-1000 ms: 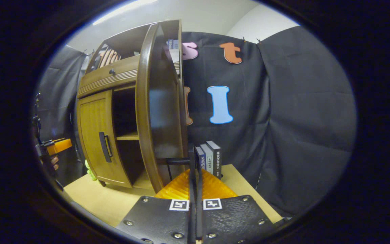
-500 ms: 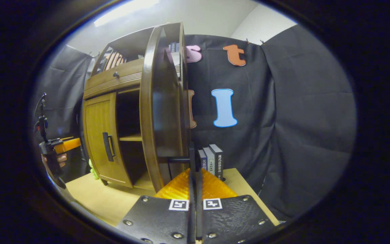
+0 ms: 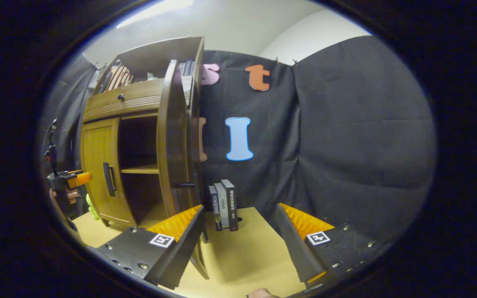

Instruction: Open the right door of the double-door shoe cabinet with the right hand, and open the left door with the left hand.

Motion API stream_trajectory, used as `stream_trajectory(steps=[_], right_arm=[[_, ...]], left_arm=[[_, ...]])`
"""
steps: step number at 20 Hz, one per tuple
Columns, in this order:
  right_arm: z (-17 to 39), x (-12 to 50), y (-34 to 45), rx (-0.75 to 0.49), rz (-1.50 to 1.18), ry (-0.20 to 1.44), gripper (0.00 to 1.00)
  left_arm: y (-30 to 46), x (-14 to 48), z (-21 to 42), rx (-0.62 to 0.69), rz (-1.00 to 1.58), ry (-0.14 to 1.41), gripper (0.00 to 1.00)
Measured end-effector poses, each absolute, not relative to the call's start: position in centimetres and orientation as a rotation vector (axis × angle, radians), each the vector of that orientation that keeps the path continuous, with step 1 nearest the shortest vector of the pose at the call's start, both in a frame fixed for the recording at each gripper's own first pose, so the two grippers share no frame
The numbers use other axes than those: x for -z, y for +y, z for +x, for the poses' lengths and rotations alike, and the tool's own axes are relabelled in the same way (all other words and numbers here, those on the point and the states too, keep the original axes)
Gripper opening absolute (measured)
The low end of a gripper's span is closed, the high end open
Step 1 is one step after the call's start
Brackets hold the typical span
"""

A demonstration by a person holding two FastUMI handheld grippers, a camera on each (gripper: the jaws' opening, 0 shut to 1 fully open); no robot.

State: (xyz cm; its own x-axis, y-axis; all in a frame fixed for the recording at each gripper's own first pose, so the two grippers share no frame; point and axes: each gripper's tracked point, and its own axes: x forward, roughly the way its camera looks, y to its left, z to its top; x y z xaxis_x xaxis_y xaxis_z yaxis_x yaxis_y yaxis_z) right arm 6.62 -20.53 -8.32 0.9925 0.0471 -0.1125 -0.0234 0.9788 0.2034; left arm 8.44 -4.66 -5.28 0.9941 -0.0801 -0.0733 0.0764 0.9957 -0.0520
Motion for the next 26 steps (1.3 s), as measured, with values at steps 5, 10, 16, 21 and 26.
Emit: stream_trajectory(steps=[5,10,16,21,26], right_arm=[[2.1,6.0,-18.1,-0.011,0.230,0.051,1.00],[-1.5,2.8,-12.8,-0.068,0.240,-0.026,1.00],[-5.1,2.7,-7.7,-0.041,0.177,0.005,1.00],[-7.9,2.6,-4.5,-0.041,0.165,0.024,1.00],[-9.0,1.7,-5.4,-0.018,0.196,0.020,1.00]], left_arm=[[-5.6,5.4,11.4,0.068,-0.070,0.022,0.99],[-7.2,7.2,14.4,0.094,-0.007,0.031,0.99],[-7.0,9.4,17.5,0.003,0.049,0.023,0.83],[-8.2,8.9,18.0,0.073,-0.014,0.020,0.34],[-7.9,9.3,17.4,0.114,0.006,0.064,0.33]])
